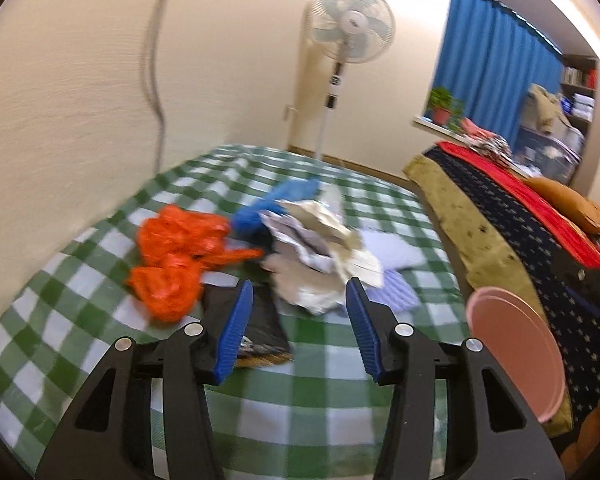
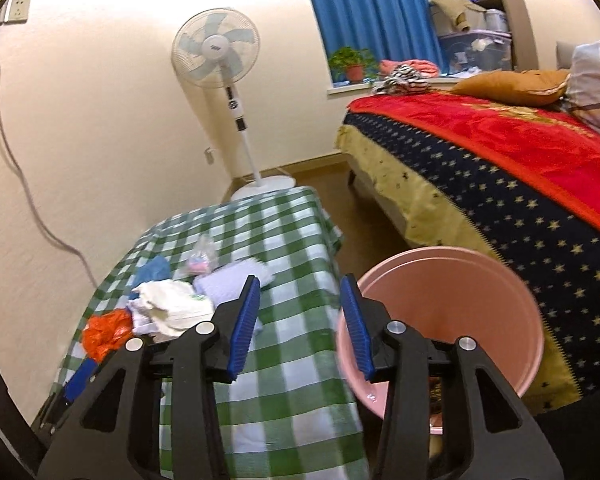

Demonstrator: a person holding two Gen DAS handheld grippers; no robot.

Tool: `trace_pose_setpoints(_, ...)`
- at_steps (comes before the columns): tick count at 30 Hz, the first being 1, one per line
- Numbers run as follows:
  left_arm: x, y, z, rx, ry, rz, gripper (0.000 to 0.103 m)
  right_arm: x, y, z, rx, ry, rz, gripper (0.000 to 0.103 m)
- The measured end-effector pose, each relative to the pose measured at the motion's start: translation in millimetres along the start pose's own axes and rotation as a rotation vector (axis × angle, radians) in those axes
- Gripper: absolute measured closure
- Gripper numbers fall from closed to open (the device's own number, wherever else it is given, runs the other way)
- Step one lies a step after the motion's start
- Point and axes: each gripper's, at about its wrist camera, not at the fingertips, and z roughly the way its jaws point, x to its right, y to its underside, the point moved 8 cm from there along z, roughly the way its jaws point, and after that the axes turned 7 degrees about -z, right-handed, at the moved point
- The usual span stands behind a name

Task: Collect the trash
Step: 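Move both open tools back over the trash on the table, then grasp the orange plastic bag with the left tool while the right tool grasps the white foam mesh sleeve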

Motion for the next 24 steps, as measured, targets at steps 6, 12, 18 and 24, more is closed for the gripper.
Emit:
trace_pose_setpoints(6, -21, -8, 7, 0.018, -0.061, -0.029, 0.055, -17, 8, 19, -0.024, -0.058, -0.003, 0.068)
trace_pose_setpoints(12, -39, -12, 18, 0.013, -0.106, -0.071, 0.055, -17, 17, 43, -0.067, -0.079, 0.027, 0.069)
trace_pose_setpoints(18, -53, -23, 25, 0.029, -0.141, -0.105, 0.055, -25, 19, 67, -0.101, -0.107, 0.028, 0.069)
trace_pose_setpoints(24, -68, -29, 32, 0.029, -0.186, -0.129, 0.055, -33, 28, 92, -0.150, -0.125, 0.032, 0.069)
